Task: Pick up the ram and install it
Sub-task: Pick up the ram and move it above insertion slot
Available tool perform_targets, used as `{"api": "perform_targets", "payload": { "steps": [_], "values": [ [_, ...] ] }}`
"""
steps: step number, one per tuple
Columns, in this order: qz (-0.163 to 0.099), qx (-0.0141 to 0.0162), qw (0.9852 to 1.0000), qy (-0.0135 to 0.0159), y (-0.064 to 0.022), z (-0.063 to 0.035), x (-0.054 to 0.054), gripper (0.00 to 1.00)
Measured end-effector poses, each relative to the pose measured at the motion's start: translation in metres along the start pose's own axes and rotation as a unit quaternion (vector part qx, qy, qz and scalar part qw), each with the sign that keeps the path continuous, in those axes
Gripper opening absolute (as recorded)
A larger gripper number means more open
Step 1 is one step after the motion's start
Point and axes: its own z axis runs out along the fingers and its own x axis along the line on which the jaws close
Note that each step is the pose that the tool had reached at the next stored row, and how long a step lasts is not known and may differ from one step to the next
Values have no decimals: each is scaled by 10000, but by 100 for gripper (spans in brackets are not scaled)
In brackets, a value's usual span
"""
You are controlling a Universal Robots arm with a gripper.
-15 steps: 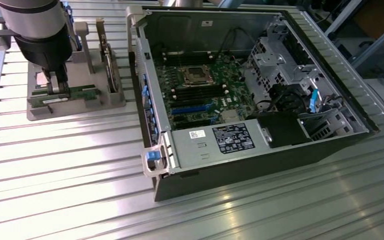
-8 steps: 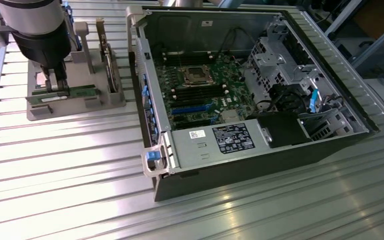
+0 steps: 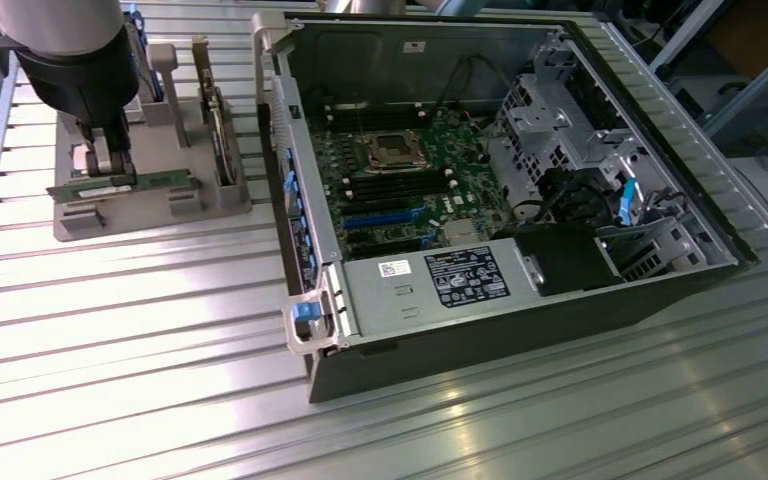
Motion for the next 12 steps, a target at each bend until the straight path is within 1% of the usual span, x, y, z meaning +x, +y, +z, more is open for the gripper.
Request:
{"api": "perform_targets", "payload": {
  "steps": [12],
  "values": [
    [0, 0, 10000, 0, 7, -143, -3, 12]
  ]
}}
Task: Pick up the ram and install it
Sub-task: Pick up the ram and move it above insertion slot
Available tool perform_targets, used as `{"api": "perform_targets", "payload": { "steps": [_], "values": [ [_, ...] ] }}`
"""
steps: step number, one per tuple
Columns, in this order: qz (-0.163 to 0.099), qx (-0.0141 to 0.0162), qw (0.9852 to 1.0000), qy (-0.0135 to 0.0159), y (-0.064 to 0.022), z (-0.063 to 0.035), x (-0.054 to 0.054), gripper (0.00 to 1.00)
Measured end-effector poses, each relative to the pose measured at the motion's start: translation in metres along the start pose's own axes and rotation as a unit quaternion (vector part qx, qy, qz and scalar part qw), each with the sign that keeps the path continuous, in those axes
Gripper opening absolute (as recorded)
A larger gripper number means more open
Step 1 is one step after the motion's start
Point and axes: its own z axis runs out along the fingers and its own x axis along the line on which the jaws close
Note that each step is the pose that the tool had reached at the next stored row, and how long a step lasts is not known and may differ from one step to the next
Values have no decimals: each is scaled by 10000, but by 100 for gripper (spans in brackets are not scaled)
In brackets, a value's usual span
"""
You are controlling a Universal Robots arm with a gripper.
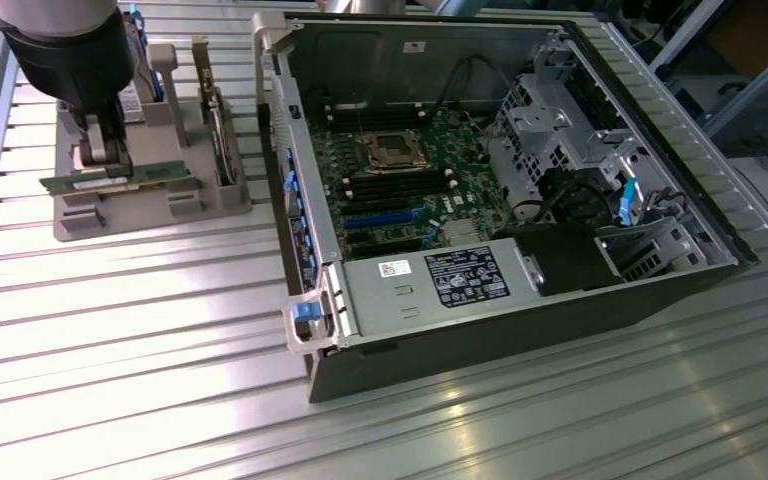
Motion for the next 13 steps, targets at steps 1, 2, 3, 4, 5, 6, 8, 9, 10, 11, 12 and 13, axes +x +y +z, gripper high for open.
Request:
{"api": "perform_targets", "payload": {
  "steps": [1, 2, 3, 4, 5, 6, 8, 9, 10, 11, 12, 13],
  "values": [
    [0, 0, 10000, 0, 0, -12, 0, 12],
    [0, 0, 10000, 0, 1, -22, -1, 12],
    [0, 0, 10000, 0, 2, -43, -1, 12],
    [0, 0, 10000, 0, 3, -61, -2, 12],
    [0, 0, 10000, 0, 3, -77, -2, 12],
    [0, 0, 10000, 0, 4, -88, -2, 12],
    [0, 0, 10000, 0, 5, -119, -3, 12],
    [0, 0, 10000, 0, 6, -128, -3, 12],
    [0, 0, 10000, 0, 6, -137, -3, 12],
    [0, 0, 10000, 0, 6, -147, -4, 12],
    [0, 0, 10000, 0, 7, -156, -4, 12],
    [0, 0, 10000, 0, 7, -170, -4, 12]
  ]
}}
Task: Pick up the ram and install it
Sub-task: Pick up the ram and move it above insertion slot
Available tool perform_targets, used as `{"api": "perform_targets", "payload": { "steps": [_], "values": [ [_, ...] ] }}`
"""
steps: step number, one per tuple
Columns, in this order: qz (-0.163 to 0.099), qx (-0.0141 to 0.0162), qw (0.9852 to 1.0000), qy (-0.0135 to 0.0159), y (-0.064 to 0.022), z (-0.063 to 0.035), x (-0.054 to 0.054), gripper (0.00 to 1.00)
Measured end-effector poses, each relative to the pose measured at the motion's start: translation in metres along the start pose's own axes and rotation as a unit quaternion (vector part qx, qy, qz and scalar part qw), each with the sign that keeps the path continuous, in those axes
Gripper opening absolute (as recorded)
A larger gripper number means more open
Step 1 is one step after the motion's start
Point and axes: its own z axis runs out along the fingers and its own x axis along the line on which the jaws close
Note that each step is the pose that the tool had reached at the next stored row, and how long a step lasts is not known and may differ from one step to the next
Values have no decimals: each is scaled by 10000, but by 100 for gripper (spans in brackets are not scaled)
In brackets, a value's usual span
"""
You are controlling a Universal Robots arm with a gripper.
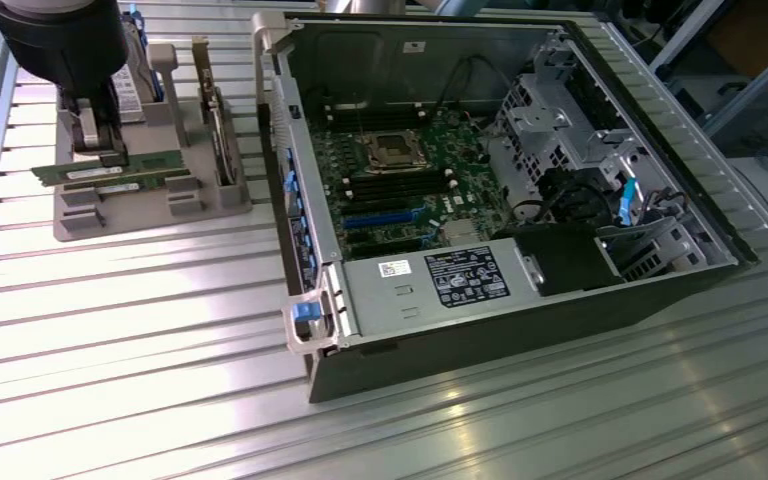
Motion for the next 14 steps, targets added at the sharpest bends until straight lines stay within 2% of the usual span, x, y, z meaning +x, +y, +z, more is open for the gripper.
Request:
{"api": "perform_targets", "payload": {
  "steps": [14],
  "values": [
    [0, 0, 10000, 0, 6, -146, -3, 12]
  ]
}}
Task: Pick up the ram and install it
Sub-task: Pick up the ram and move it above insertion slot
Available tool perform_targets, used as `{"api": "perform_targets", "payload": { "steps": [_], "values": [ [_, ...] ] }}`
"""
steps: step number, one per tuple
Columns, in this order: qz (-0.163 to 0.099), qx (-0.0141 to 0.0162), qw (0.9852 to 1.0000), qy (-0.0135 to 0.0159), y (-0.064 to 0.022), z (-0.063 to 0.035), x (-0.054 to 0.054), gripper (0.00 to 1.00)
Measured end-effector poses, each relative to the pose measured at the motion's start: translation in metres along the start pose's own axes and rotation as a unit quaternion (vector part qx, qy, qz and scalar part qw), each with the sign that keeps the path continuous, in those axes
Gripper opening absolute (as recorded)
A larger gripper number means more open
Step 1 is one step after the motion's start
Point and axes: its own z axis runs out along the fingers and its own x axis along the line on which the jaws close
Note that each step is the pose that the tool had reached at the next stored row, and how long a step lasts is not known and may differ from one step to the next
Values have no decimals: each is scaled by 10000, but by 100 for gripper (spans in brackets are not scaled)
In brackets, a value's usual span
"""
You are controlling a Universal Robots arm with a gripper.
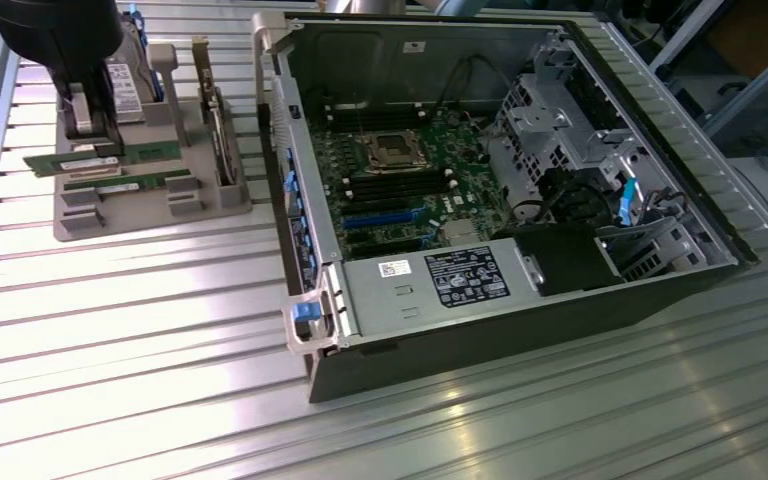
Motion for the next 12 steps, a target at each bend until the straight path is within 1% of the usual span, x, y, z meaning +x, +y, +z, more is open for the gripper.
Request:
{"api": "perform_targets", "payload": {
  "steps": [5, 12],
  "values": [
    [0, 0, 10000, 0, 2, -42, -1, 12],
    [0, 0, 10000, 0, 6, -134, -3, 12]
  ]
}}
